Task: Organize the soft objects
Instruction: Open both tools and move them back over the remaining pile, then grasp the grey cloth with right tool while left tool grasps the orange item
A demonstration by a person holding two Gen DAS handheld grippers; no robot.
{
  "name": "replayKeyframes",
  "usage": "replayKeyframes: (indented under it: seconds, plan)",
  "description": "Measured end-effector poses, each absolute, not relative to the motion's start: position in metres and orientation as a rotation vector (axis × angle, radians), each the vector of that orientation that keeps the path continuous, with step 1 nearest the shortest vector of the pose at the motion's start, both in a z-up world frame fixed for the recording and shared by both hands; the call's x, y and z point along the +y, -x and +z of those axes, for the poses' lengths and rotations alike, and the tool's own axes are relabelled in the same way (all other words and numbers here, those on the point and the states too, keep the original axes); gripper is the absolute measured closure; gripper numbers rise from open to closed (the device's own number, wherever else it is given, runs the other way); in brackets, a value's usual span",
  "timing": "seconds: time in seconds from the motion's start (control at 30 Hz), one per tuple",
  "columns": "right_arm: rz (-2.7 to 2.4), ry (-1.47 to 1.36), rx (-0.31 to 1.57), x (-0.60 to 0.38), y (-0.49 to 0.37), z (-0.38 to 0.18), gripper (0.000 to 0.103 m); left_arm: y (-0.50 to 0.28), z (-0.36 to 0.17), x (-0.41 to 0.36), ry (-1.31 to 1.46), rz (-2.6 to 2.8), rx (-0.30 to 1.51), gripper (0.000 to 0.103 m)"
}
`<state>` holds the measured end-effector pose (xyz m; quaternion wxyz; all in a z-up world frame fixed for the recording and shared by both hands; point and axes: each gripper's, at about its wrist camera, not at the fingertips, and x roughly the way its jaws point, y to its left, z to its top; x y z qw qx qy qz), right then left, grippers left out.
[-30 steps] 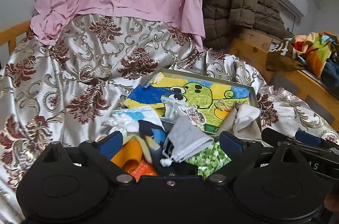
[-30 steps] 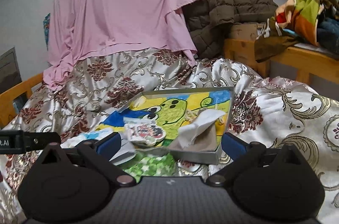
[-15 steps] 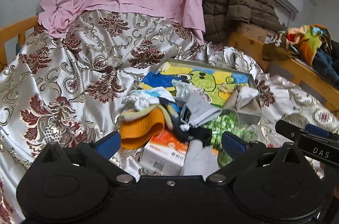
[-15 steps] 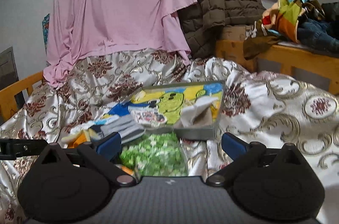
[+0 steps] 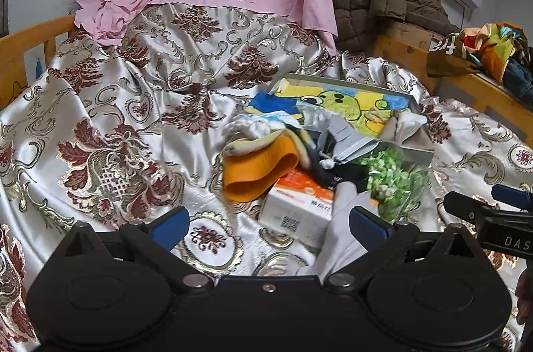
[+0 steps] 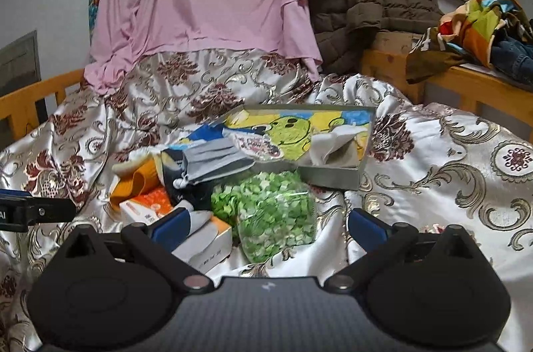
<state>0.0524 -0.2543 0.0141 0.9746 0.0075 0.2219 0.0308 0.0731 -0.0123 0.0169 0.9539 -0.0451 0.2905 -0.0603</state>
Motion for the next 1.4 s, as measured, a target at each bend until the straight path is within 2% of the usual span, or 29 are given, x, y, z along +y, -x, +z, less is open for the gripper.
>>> replayKeyframes:
  seconds: [0.57,0.97,1.4]
  plan:
    - [0.202,0.095,0.561,-0.221,-0.066,-0.011,0.0,-0.105,-0.017,0.003,0.002,-0.226,0.649,0.001]
    - [0.319,0.146,0.615,-0.195,-0.078,-0.029,0.0,-0.141,-0.017,0.009,0.027,-0.262,0.65,0.001]
    - [0.337,0.198,0.498,-0.181,-0.09,-0.034,0.001,-0.178,-0.008,-0.013,0.021,-0.281,0.58,0.003]
